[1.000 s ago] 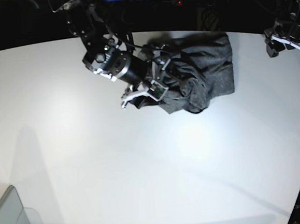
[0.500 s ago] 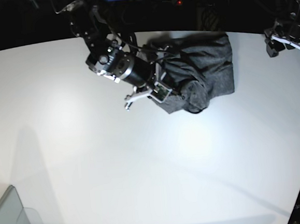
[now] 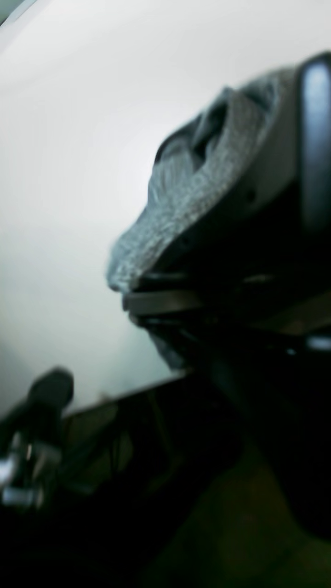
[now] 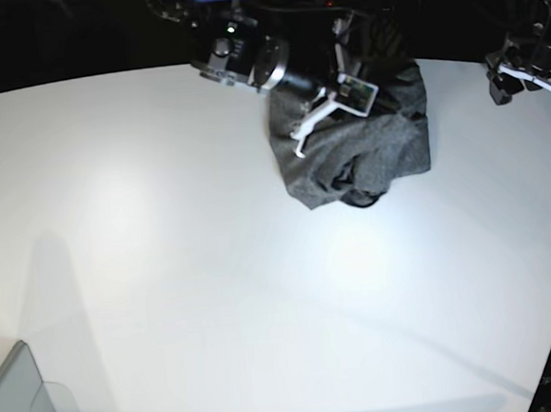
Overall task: Layout the t-shirt on the table in an organized manner, then fold the t-shirt properly
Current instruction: 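Fold the held strip end with the right gripper over the shirt, then move the left gripper to the bundle's side and grasp the fabric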
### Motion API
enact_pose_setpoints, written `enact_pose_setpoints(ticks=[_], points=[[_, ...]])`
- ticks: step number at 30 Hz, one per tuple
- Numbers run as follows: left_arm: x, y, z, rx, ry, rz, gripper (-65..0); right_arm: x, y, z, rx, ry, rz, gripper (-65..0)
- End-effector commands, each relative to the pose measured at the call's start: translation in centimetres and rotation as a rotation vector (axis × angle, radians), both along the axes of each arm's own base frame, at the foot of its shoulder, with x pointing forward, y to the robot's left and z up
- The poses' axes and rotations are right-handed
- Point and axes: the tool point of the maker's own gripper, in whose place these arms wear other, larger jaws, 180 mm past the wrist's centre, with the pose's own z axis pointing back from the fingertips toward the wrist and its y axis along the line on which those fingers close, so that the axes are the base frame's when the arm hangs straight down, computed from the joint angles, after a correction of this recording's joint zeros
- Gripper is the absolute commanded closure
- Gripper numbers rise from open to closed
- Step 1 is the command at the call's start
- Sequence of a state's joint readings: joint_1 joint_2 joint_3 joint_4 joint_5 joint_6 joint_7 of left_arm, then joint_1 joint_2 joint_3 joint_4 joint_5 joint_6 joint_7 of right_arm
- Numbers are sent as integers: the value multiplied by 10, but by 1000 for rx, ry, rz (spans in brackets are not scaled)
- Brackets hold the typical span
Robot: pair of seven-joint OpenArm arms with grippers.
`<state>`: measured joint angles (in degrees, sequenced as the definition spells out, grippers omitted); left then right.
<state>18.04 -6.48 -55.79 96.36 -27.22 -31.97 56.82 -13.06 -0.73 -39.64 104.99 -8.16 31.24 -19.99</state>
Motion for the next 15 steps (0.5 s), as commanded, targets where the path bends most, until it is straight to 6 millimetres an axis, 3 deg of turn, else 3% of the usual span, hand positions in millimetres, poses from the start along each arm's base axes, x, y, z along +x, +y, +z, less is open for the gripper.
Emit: enact_pose_setpoints(ticks=[1, 8, 15], points=[[5, 4, 10, 18, -33, -5, -438, -5, 12, 17, 66, -17, 29, 0], [4, 5, 10, 20, -30, -7, -438, -44, 42, -3, 49, 53, 150, 0], [4, 6, 10, 23, -28, -8, -438, -49, 49, -40, -19, 121, 176, 0]])
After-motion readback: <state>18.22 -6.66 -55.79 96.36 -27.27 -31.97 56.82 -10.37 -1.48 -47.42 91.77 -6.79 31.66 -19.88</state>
